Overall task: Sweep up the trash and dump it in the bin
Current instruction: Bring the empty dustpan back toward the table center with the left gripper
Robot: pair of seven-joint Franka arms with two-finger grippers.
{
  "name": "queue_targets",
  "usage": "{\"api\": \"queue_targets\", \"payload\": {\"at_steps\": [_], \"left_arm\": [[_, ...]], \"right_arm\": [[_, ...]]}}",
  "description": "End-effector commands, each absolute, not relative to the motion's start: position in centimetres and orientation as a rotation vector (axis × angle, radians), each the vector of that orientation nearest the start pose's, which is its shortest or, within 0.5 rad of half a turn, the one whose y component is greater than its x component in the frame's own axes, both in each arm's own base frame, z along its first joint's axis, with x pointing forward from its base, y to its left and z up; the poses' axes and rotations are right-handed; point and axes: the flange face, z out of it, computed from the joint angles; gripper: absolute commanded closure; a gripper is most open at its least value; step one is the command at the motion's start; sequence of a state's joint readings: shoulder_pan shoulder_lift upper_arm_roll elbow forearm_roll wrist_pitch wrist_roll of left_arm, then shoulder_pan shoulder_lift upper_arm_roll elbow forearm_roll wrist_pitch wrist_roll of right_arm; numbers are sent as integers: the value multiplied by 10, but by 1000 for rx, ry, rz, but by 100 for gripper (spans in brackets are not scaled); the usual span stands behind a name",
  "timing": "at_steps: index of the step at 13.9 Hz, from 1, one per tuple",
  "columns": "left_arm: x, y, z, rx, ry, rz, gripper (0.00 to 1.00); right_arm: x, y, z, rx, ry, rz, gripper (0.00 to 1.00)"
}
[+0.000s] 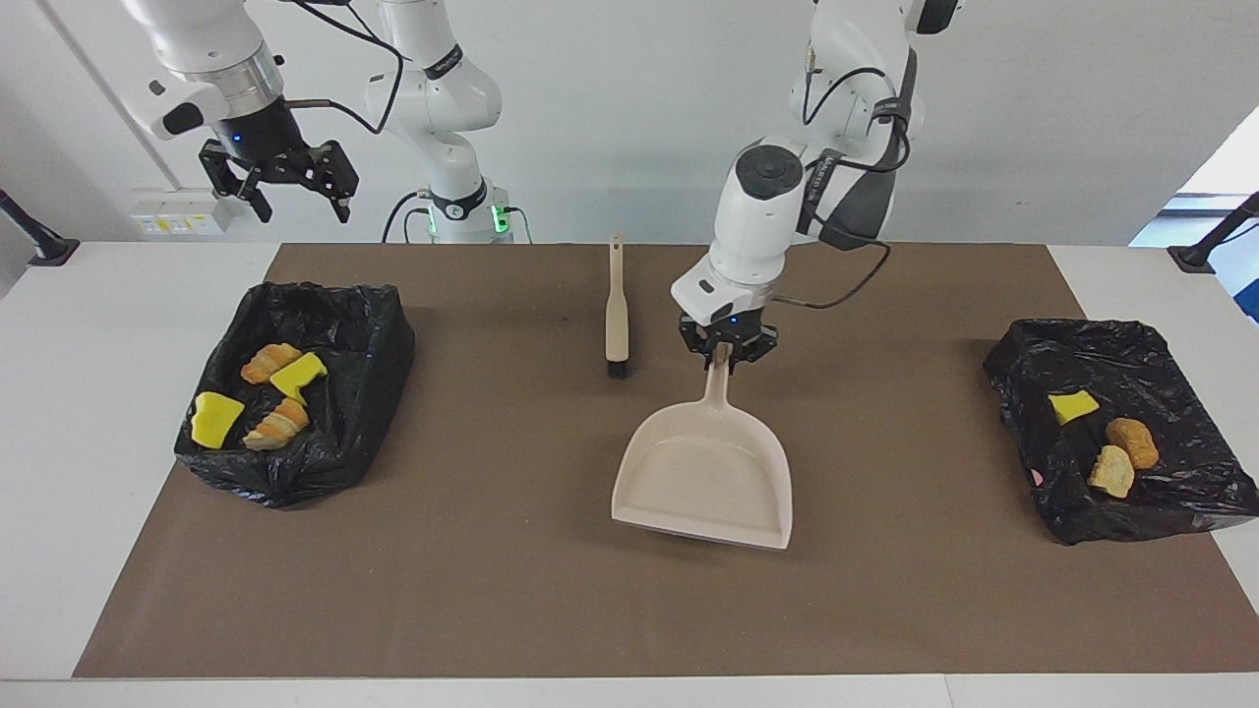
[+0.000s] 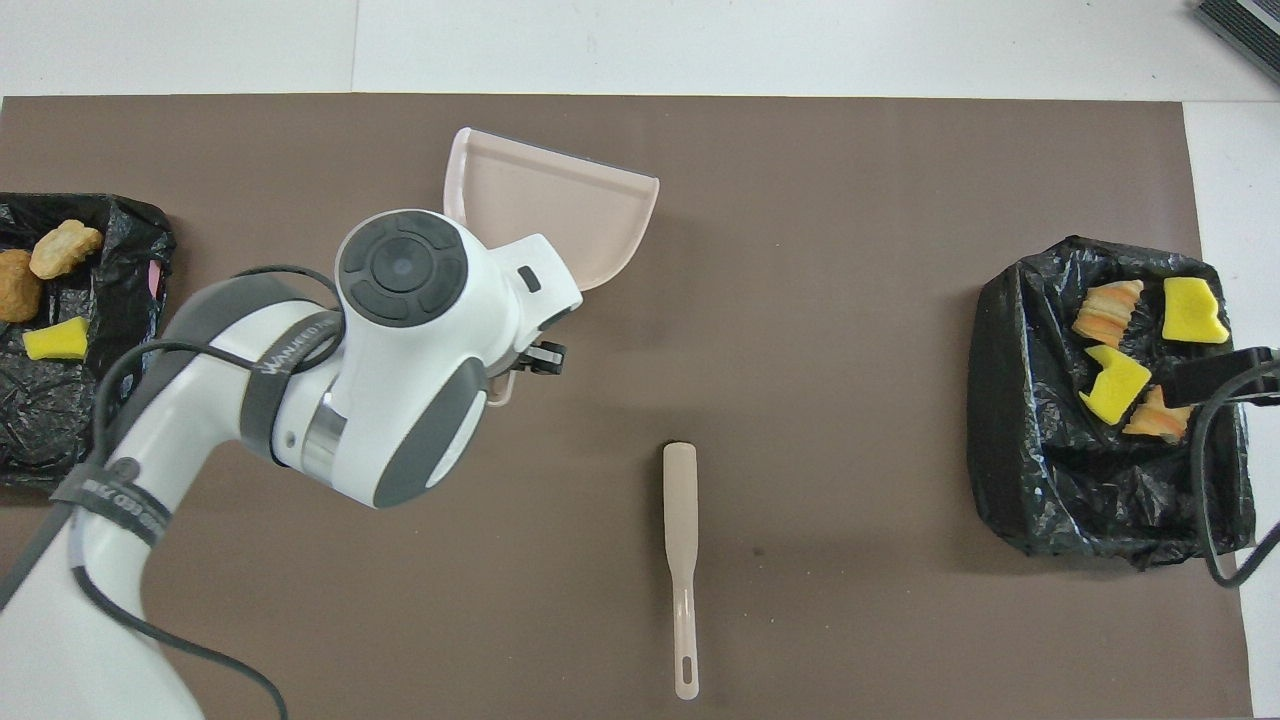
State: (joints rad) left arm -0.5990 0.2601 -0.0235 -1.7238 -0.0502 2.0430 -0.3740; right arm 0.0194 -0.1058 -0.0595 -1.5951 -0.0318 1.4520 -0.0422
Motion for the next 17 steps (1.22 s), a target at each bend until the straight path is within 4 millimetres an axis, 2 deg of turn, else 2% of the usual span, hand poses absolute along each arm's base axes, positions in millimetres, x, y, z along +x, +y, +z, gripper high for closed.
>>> {"api": "queue_targets", "payload": {"at_steps": [1,3,5,6,8,12,13,17], "left_arm": [[526,-406,434,-3268,253,-20,100],[527,-409,435,-3262,260,-2,100],[521,-422,438,-3256,288,12,100],[521,-424,437,-3264,248,5,100],[511,-442,425,-3256,224,8,100],[512,-443,417,-3253,222,2,100],[513,-446,403,-3245,219,18,100],[513,-446,392,-3248,212,9,100]], "right_arm": [[503,-29,660,-3162,-45,39,0],[503,-29,660,-3162,-45,39,0],[504,-29,660,-3162,-45,27,0],[506,-30,660,-3164,-50,10,0],[507,-30,661,-3164,-80,-4,0],[509,-30,658,-3165,-78,-4,0],[509,-30,658,-3165,-73,-4,0],[512,-31,658,-3166,-71,-28,0]]}}
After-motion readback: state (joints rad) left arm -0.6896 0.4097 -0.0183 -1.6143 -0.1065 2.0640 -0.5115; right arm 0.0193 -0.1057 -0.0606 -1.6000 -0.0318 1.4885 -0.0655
